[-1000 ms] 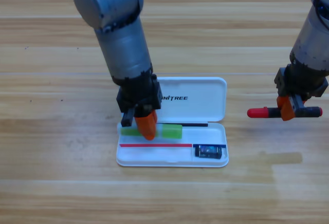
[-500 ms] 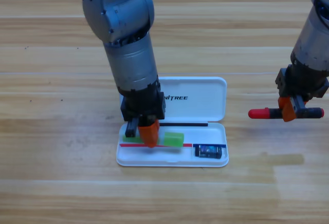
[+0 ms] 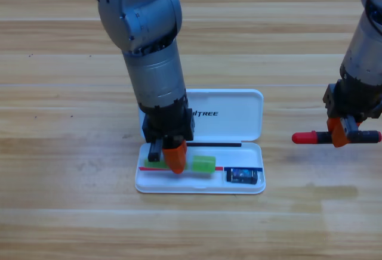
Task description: Clean up eraser and pencils
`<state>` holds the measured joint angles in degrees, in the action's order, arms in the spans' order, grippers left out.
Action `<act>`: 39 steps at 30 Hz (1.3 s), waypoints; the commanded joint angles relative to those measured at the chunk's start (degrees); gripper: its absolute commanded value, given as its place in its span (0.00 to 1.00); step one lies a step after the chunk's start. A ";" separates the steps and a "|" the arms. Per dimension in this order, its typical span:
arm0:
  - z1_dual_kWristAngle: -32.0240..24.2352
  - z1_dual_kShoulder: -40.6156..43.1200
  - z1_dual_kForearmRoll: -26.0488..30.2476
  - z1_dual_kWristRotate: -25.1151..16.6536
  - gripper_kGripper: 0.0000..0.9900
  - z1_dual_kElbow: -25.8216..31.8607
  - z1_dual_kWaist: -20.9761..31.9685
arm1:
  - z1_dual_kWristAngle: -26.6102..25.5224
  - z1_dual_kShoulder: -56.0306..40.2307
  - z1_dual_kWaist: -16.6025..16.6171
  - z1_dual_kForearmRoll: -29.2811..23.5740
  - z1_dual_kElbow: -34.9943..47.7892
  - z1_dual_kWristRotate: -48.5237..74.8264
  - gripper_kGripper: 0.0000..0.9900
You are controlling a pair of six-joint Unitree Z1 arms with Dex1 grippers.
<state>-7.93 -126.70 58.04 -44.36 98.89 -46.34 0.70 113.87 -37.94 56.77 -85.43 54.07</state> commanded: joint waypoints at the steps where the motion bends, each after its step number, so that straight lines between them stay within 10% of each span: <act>1: -0.51 0.58 -0.48 0.85 0.00 -1.59 -1.04 | 0.27 -1.72 -2.58 1.06 0.00 -0.81 0.00; 25: -1.48 2.43 -0.74 0.94 0.00 -3.44 -1.30 | 0.70 -2.95 -3.19 1.24 0.00 -1.25 0.00; 29: -1.39 2.60 -0.56 1.12 0.38 -3.53 -1.30 | 0.70 -3.04 -3.19 1.24 -0.09 -1.25 0.00; 36: -1.57 2.60 -0.48 1.12 0.40 -3.44 -1.30 | 1.14 -3.22 -3.55 1.33 -0.09 -1.51 0.00; 39: -1.57 2.69 -0.48 1.29 0.64 -3.44 -1.21 | 1.14 -3.30 -3.90 1.33 0.00 -1.68 0.00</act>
<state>-8.79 -123.89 57.83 -43.91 96.90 -46.39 0.74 113.70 -40.01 57.32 -85.47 53.13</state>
